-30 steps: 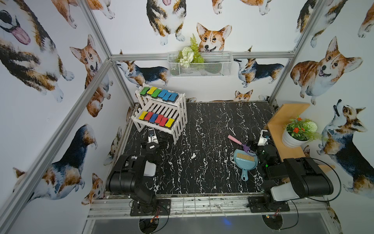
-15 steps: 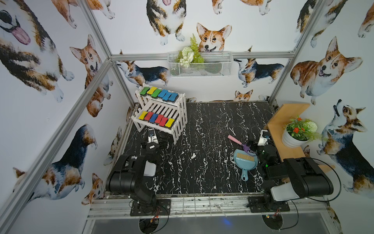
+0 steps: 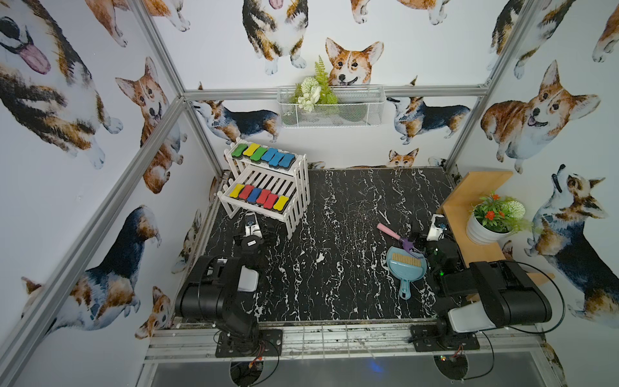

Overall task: Remove the whiteboard erasers from the shelf
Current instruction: Move the shelf to the center of the board.

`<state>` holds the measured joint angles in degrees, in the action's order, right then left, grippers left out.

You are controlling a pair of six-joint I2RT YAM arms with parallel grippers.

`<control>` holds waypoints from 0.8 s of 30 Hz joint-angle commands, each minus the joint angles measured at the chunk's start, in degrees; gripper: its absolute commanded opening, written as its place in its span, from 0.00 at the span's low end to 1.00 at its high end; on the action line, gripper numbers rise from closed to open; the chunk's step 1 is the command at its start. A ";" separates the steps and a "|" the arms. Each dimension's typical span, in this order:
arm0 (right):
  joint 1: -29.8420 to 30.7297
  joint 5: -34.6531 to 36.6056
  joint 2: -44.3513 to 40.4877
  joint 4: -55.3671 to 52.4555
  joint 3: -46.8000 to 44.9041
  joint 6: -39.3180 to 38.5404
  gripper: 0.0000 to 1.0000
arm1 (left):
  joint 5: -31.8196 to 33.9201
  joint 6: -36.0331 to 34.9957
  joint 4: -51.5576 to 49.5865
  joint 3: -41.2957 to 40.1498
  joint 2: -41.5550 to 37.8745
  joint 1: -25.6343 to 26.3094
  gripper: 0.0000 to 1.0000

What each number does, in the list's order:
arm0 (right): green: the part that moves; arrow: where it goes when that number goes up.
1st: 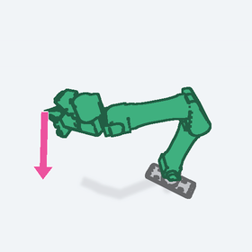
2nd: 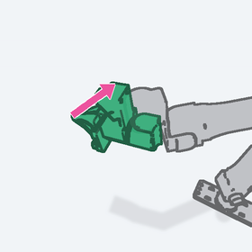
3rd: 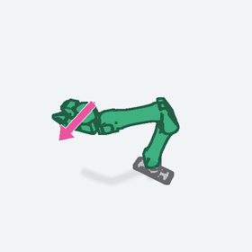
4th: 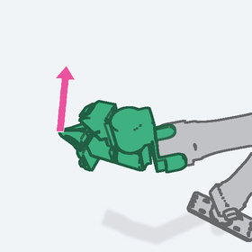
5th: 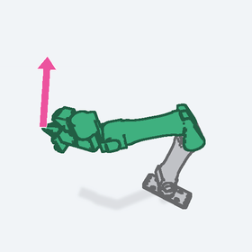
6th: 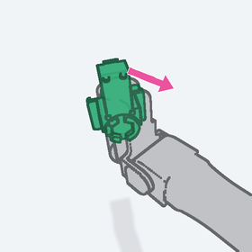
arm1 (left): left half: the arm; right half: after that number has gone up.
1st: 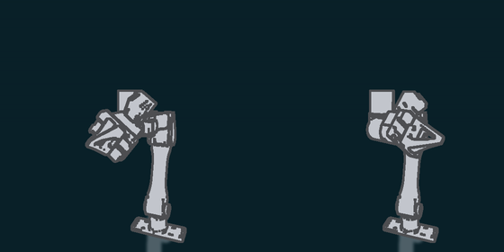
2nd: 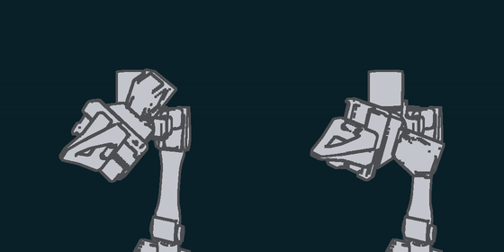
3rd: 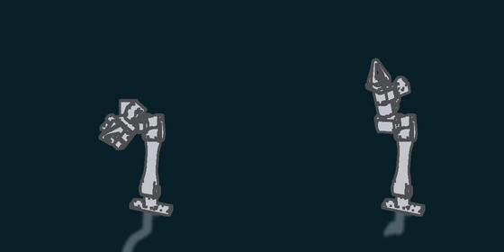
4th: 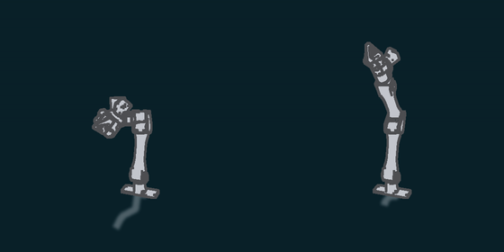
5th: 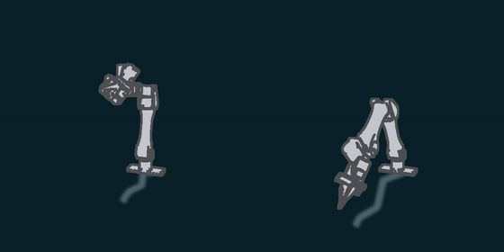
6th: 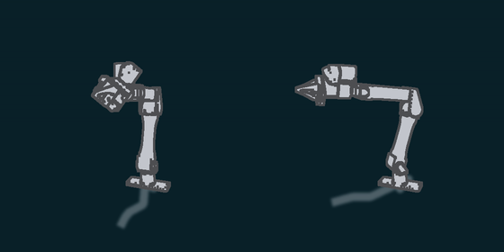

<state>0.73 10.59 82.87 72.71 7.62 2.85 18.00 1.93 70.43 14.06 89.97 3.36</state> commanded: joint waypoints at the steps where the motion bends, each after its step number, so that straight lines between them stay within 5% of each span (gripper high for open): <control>1: 0.02 1.36 -1.87 -0.72 0.49 0.68 1.00 | 0.68 0.18 1.76 -0.78 -1.04 -0.02 1.00; 5: 0.18 1.88 -6.57 -14.81 5.93 0.95 1.00 | -0.02 0.37 0.98 -1.35 -3.05 -0.26 1.00; 18: 2.76 4.07 -14.47 -31.64 12.29 5.31 1.00 | 8.09 5.44 -16.27 2.37 -17.22 -1.09 1.00; 24: 5.43 5.17 -16.42 -38.12 16.02 6.26 1.00 | 10.90 13.62 -22.39 4.18 -25.98 -1.46 1.00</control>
<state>5.08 13.87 67.18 39.11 22.11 7.53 26.17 9.61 51.90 16.97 66.46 2.22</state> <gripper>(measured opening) 0.996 0.998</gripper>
